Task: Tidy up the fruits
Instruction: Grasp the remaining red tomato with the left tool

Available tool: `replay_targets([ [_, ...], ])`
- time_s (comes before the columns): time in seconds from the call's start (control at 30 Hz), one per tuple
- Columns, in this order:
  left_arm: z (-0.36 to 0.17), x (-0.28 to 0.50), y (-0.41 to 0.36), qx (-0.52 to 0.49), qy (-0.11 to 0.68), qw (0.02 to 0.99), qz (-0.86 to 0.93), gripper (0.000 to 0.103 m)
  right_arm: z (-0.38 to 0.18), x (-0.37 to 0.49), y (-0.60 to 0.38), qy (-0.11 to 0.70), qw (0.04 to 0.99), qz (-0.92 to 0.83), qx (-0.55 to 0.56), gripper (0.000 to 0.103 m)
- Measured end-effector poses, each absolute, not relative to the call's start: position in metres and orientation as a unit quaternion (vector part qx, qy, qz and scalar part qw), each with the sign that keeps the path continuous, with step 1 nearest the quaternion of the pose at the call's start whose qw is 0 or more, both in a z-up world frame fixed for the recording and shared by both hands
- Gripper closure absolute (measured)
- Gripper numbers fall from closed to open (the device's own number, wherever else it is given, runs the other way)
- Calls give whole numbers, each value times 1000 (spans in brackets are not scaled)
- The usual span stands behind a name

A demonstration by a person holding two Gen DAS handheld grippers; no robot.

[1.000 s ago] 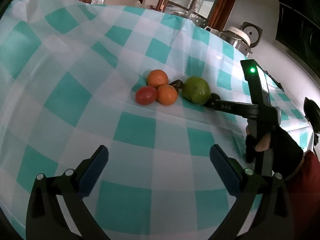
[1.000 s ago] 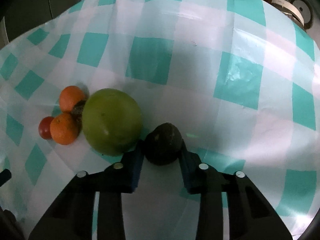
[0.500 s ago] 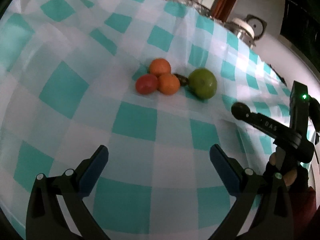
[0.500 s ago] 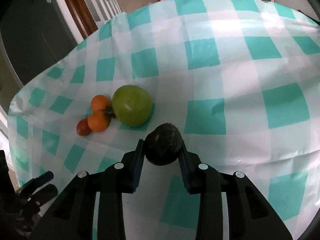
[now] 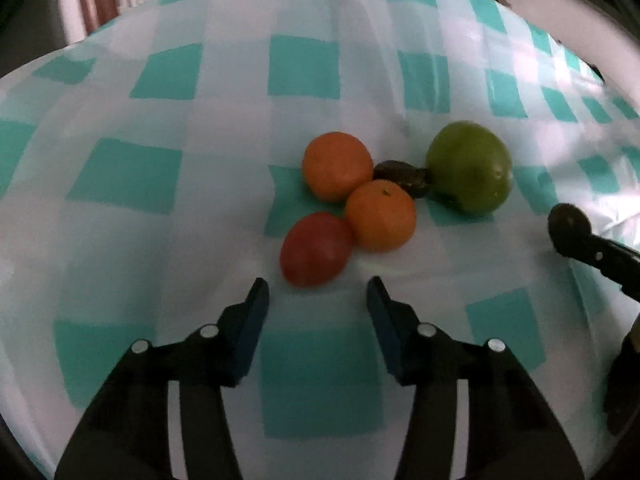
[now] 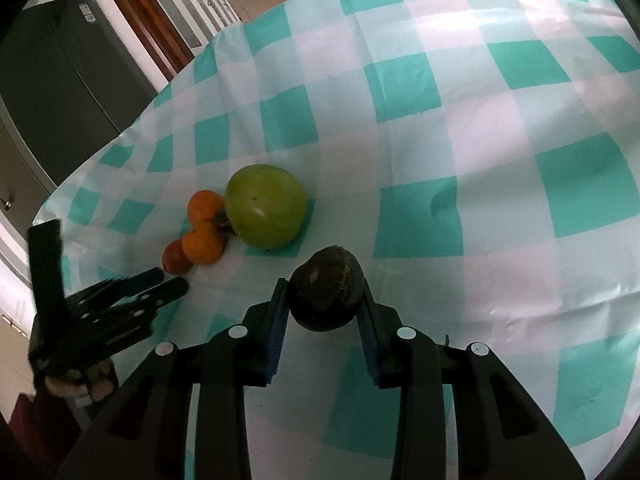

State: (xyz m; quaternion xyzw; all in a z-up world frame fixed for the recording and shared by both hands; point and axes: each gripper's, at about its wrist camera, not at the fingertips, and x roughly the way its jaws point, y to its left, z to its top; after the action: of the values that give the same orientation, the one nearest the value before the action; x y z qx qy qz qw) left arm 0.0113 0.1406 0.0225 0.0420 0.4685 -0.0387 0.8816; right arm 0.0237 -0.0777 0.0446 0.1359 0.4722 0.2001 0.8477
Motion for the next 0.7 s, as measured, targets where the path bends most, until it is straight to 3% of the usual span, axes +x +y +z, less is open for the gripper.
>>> replay_targets([
  [0.53,22,39,149,69,467,876,-97,46,46,24,-76,476,847,197,131,69],
  [0.6,22,46,150,70,468,875,-103,50,46,23,-76,476,847,197,131,69],
  [0.7,23,43,149,65,466,875,-114,67,46,23,-77,476,847,197,134,69],
])
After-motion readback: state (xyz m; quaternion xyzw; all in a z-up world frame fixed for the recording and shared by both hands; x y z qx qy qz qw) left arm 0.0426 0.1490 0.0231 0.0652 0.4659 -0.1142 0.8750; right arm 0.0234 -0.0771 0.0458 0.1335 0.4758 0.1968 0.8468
